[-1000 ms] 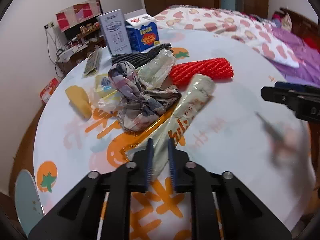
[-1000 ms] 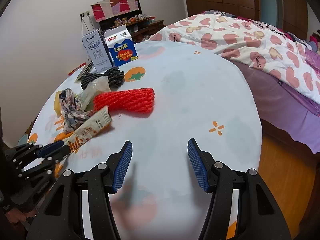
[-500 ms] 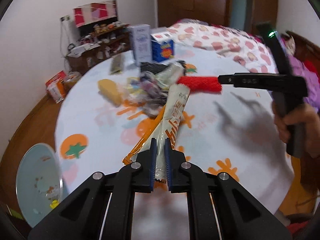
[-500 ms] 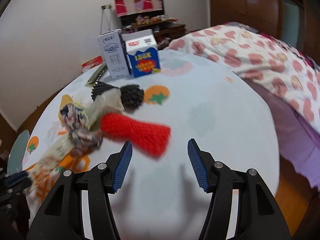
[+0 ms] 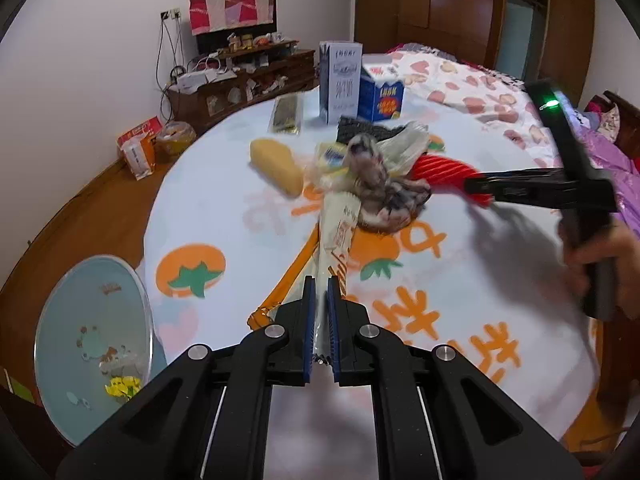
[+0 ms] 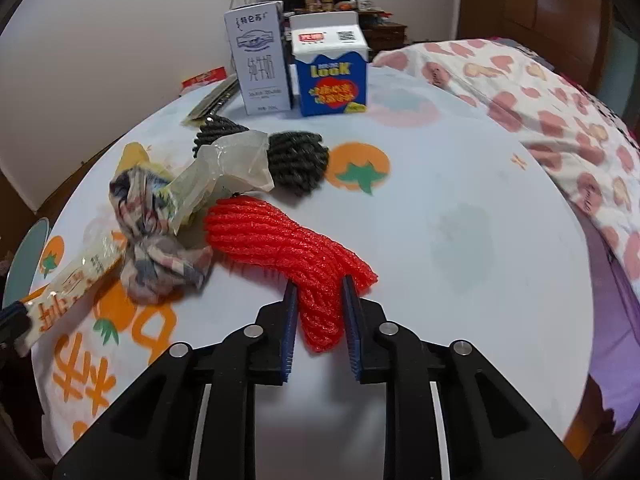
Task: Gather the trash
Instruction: 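Grasp the red foam net sleeve with the right tool, then carry the white wrapper in the left tool over the bin while the right tool carries the red net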
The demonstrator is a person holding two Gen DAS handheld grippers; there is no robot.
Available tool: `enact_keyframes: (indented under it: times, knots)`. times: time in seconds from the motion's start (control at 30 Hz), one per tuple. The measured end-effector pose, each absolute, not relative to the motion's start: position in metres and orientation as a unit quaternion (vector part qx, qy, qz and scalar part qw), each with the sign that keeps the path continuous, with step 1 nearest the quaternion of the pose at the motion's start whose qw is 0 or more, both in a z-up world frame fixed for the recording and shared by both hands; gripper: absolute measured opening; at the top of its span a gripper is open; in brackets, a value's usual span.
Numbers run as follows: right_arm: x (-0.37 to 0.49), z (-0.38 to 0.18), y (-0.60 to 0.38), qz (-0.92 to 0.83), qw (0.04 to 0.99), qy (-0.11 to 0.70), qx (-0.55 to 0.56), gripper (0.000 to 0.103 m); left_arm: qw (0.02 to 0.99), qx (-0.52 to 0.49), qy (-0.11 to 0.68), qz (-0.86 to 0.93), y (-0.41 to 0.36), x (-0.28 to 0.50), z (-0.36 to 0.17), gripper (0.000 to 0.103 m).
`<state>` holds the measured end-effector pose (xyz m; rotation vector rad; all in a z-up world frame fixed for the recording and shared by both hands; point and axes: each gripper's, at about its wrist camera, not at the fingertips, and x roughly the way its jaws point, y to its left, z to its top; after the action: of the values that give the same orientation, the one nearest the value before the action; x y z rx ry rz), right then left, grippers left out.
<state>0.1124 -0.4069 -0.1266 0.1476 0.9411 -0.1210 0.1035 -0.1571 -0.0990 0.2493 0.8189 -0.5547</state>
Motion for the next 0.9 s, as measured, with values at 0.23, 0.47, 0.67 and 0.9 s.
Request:
enact_keyframes:
  times: [0.23, 0.47, 0.67, 0.9]
  knots:
    - [0.059, -0.107, -0.404, -0.096, 0.895, 0.421, 0.113, 0.021, 0.881, 0.096, 0.377, -0.270, -0.149, 0.104, -0.092, 0.005]
    - [0.024, -0.091, -0.393, -0.124, 0.903, 0.392, 0.120, 0.021, 0.885, 0.084, 0.371, -0.267, -0.143, 0.098, -0.086, 0.005]
    - [0.019, -0.090, -0.369, -0.093, 0.905, 0.396, 0.123, 0.021, 0.894, 0.068, 0.355, -0.266, -0.135, 0.091, -0.074, 0.004]
    - [0.021, -0.088, -0.351, -0.078, 0.909, 0.390, 0.124, 0.021, 0.899, 0.057, 0.345, -0.263, -0.125, 0.087, -0.067, 0.004]
